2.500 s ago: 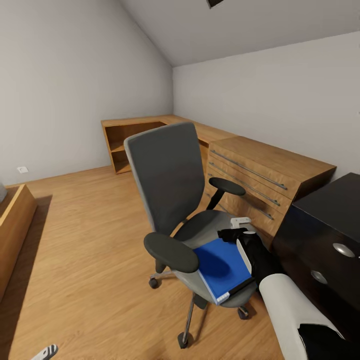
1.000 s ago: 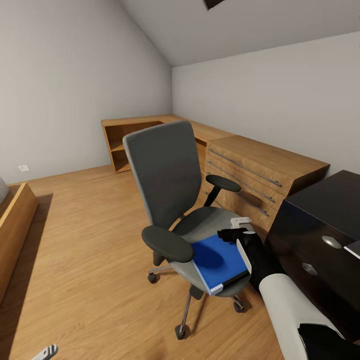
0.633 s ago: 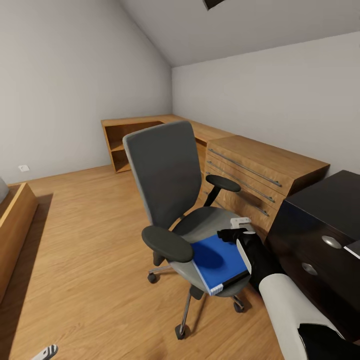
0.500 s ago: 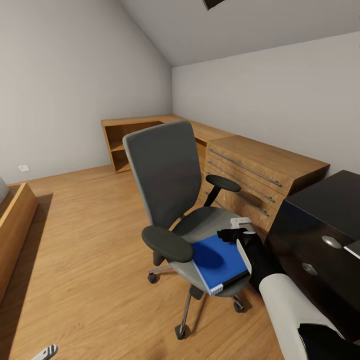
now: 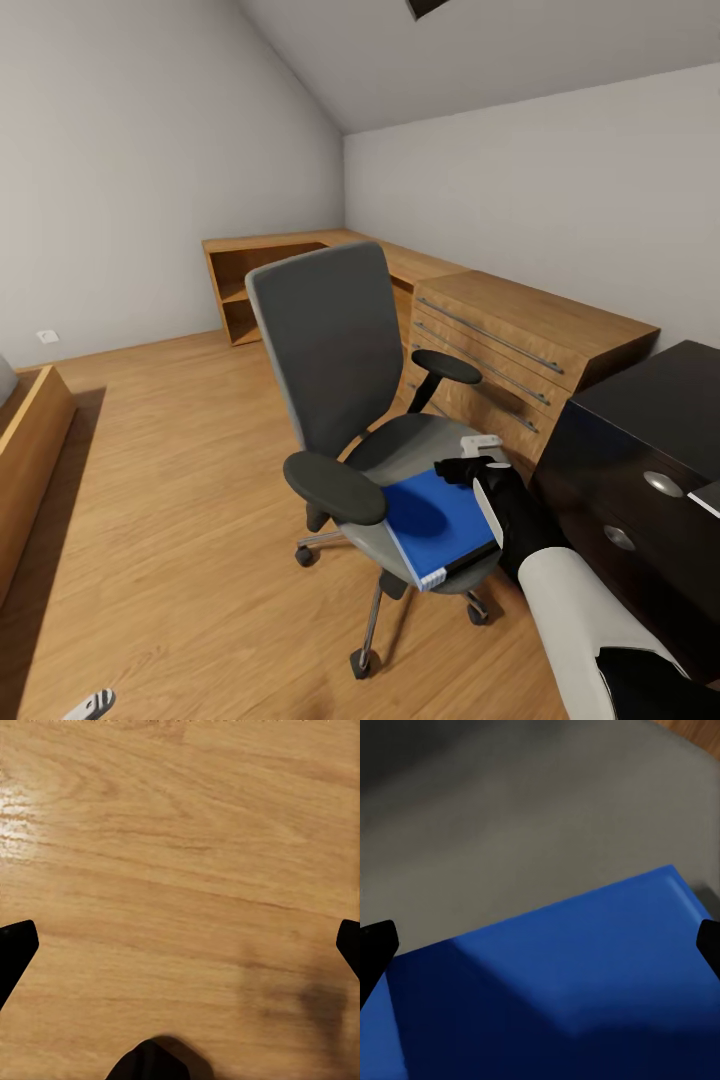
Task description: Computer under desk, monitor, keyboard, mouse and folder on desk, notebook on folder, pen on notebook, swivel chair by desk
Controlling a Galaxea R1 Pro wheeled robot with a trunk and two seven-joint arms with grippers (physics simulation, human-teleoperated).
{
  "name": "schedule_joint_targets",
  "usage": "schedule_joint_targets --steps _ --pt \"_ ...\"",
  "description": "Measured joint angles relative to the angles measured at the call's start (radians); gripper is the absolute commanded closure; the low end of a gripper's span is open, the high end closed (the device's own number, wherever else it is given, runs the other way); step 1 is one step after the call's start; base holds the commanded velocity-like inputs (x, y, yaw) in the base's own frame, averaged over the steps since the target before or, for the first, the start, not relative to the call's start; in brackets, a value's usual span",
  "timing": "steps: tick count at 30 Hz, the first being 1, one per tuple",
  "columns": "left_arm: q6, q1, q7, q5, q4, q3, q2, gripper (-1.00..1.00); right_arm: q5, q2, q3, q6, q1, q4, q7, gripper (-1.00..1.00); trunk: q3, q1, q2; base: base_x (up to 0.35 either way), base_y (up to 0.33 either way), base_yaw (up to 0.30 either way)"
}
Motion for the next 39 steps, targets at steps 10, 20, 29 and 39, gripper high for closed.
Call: schedule_joint_targets --steps 10,20,29,39 --pt "0.0 0.0 0.001 -0.001 -0.001 0.0 0.0 -1.0 0.003 0.0 0.0 0.0 0.001 0.0 0.0 -1.0 0.0 0.0 0.0 0.209 0.0 0.0" --pt "0.001 0.0 0.002 -0.001 0.0 0.0 0.0 -1.0 0.003 0.0 0.0 0.0 0.001 -0.002 0.0 -1.0 0.0 0.0 0.0 0.263 0.0 0.0" --pt "0.001 0.0 0.002 -0.002 0.001 0.0 0.0 -1.0 0.002 0.001 0.0 0.001 0.001 -0.002 0.001 -1.0 0.0 0.0 0.0 0.045 0.0 0.0" --pt "-0.107 0.0 -0.002 -0.004 0.006 -0.002 -0.002 -1.0 -0.001 0.004 0.01 0.061 0.001 -0.007 0.0 -1.0 0.0 0.0 0.0 0.002 0.0 0.0"
